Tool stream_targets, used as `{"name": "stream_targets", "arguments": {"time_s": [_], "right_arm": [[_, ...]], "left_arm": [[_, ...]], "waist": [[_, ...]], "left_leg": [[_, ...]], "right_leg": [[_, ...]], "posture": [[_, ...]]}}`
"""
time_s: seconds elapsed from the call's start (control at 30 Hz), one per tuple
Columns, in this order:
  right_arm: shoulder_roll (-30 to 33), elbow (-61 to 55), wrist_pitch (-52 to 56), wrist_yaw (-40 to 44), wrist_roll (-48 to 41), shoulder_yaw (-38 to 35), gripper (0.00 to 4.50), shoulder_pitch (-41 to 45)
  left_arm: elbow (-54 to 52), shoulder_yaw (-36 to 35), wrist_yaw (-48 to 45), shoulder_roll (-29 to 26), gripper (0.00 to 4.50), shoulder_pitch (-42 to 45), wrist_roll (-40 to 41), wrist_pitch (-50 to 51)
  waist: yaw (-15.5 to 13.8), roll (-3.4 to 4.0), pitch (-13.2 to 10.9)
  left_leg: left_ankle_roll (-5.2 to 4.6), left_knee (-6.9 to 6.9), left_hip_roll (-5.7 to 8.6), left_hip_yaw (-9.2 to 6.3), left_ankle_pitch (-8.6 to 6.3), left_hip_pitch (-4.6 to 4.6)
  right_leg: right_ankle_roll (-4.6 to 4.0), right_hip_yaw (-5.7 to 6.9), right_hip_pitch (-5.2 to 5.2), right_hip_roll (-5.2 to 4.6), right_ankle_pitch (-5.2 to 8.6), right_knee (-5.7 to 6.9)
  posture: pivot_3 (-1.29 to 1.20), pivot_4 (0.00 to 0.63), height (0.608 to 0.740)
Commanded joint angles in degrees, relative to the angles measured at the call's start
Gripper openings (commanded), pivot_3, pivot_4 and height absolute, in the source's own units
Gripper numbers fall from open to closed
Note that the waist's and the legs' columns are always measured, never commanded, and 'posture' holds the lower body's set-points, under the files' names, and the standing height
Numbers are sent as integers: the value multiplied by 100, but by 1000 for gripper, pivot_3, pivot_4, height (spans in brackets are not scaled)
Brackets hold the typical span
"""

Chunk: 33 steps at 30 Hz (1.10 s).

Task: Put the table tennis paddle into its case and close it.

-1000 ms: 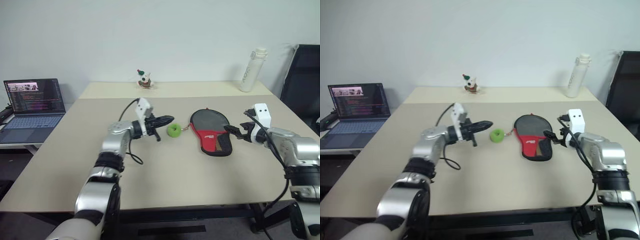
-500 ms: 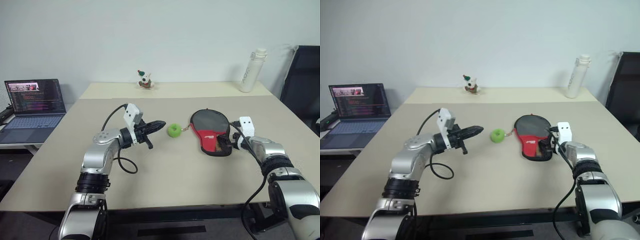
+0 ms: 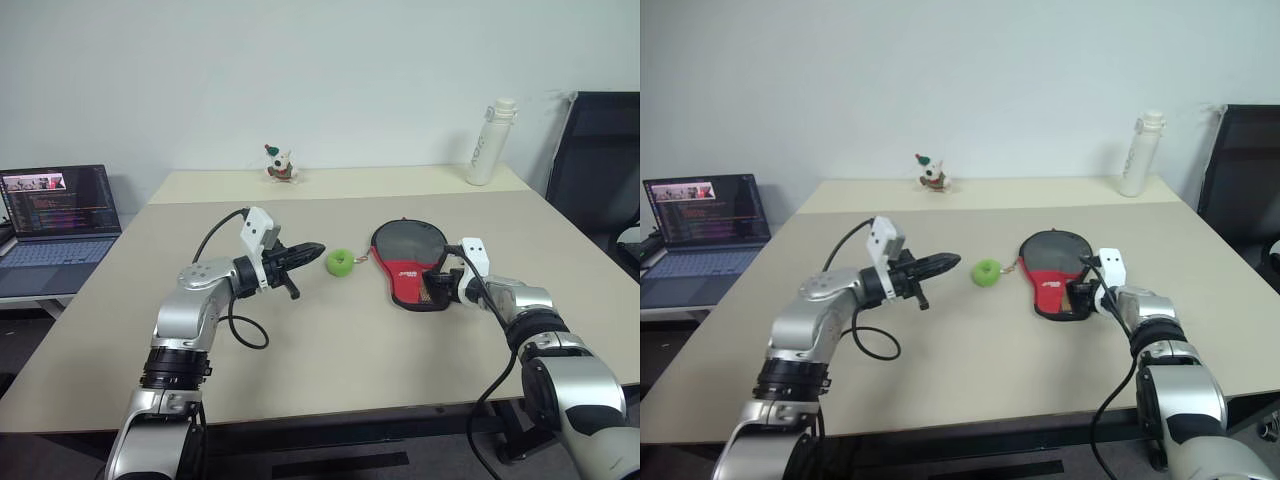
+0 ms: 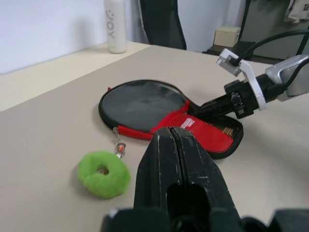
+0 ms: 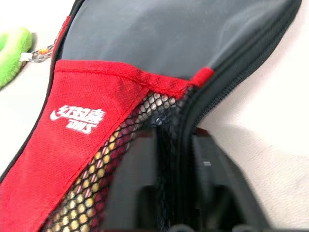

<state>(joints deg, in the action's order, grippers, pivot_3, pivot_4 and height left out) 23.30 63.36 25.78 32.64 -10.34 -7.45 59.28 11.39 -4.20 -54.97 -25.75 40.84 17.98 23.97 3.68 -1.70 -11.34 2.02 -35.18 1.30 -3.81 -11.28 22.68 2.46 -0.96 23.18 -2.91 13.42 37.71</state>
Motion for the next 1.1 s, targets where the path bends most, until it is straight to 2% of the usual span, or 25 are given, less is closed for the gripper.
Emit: {"name": "stream_targets", "arguments": {"time_s": [0.03, 0.23, 0.33, 0.43, 0.7, 0.83, 1.0, 1.1], "right_arm": [[-139, 195, 356, -19, -62, -103, 16, -6], [-351, -151, 905, 244, -291, -292, 16, 200], [-617, -732, 1434, 470, -437, -153, 16, 159], [-911, -1538, 1953, 401, -519, -19, 16, -75], [-1361, -5049, 4123, -4, -1155, 288, 16, -1706], [-1423, -6629, 5132, -405, -1477, 97, 16, -2540], [-1702, -8052, 6099, -922, -1688, -362, 16, -3307], [-2012, -8443, 6391, -1182, -1697, -614, 16, -3524]], "left_arm": [[-337, 7, -214, -195, 0, -65, 225, 92], [-970, 39, -1136, -833, 0, -596, 787, 685], [-1297, 79, -1499, -1172, 0, -895, 1026, 911], [-1520, 127, -1570, -1284, 0, -1053, 1163, 1051], [-2256, 175, -1565, -1372, 0, -1570, 1540, 1426], [-2430, 157, -1601, -1492, 0, -1771, 1670, 1520], [-2447, 184, -1621, -1595, 0, -1859, 1747, 1518], [-2392, 219, -1613, -1585, 0, -1831, 1733, 1490]], "waist": [[0, 0, 0], [82, 0, 0], [147, 1, -1], [152, 1, -1], [99, 1, -1], [74, 1, -1], [7, 0, 0], [-37, 0, 0]], "left_leg": [[0, 0, 0, 1, 0, 0], [0, 3, -3, 3, 0, 3], [0, 5, -6, 3, -1, 4], [0, 6, -12, 2, -1, 4], [1, 7, -19, -14, -1, 20], [1, 8, -20, -22, -2, 24], [1, 8, -16, -26, -2, 22], [1, 8, -16, -26, -2, 23]], "right_leg": [[0, -1, 0, 0, 0, 0], [-2, -3, 7, 1, 1, 2], [-3, -4, 11, 2, 1, 4], [-3, -4, 15, 9, 2, 8], [-4, 3, 26, 1, 4, 8], [-5, 6, 27, -4, 6, 4], [10, 12, 25, -4, 31, 5], [7, 15, 25, -3, 35, 5]], "posture": [[0, 150, 740], [0, 150, 740], [0, 150, 740], [0, 150, 740], [0, 150, 740], [0, 150, 740], [0, 150, 740], [0, 150, 740]]}}
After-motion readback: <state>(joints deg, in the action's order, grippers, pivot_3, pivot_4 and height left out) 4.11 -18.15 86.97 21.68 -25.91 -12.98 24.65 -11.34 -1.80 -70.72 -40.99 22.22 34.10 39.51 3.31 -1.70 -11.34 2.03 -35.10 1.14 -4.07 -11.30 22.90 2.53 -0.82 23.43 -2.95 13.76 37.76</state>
